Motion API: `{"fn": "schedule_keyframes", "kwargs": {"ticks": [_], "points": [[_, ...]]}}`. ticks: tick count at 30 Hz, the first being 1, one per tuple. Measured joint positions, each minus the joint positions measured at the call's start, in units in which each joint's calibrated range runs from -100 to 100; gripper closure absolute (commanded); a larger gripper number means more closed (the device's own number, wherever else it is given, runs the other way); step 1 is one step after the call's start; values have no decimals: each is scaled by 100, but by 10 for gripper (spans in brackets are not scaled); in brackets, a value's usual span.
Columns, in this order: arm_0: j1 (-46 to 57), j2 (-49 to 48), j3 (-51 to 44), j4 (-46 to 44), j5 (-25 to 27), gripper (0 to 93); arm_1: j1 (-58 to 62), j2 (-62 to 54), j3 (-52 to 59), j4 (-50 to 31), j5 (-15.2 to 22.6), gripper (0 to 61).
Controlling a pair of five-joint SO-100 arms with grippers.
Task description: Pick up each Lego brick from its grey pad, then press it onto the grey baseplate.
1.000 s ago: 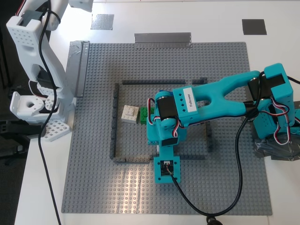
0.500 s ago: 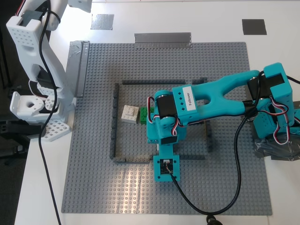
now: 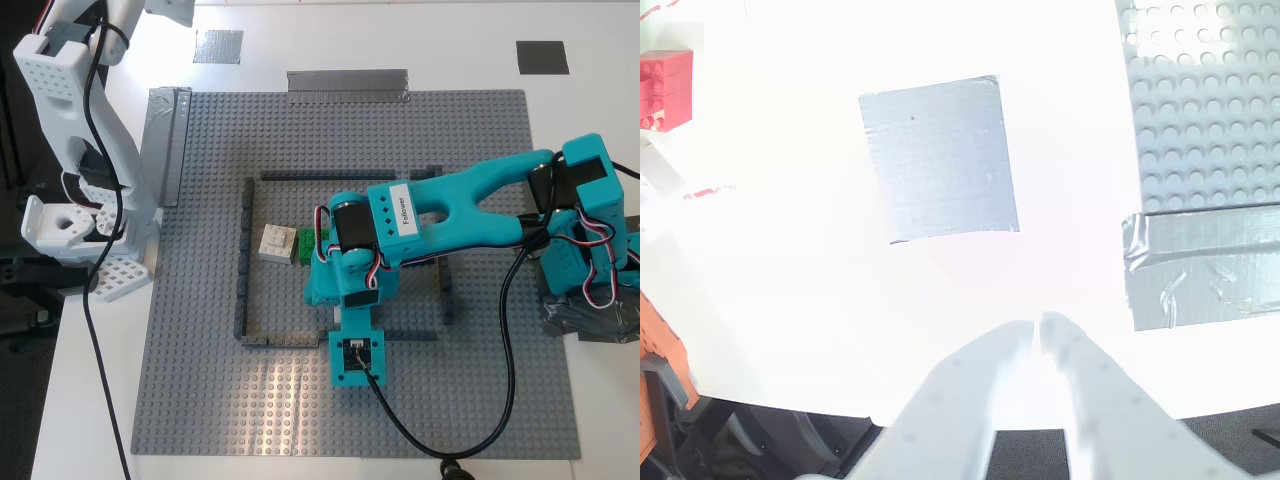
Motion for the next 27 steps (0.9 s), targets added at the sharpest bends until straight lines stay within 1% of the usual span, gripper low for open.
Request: {"fn": "schedule_keyframes", "kwargs": {"ticks": [3, 6, 10, 12, 14, 16, 23, 27], "points": [[0, -389, 0, 200, 0, 675, 0, 0, 0, 88, 0, 612], [15, -803, 0, 470, 110, 677, 0, 0, 0, 145, 0, 612], [252, -1344, 0, 757, 141, 685, 0, 0, 0, 185, 0, 612], [459, -1631, 0, 861, 141, 741, 0, 0, 0, 185, 0, 612], [777, -1936, 0, 965, 141, 837, 0, 0, 0, 185, 0, 612], [1199, -2240, 0, 983, 141, 927, 0, 0, 0, 185, 24, 612], [3241, -3111, 0, 983, 141, 927, 0, 0, -77, 185, 39, 612], [4528, -3305, 0, 965, 141, 927, -9, 0, -135, 185, 88, 612]]}}
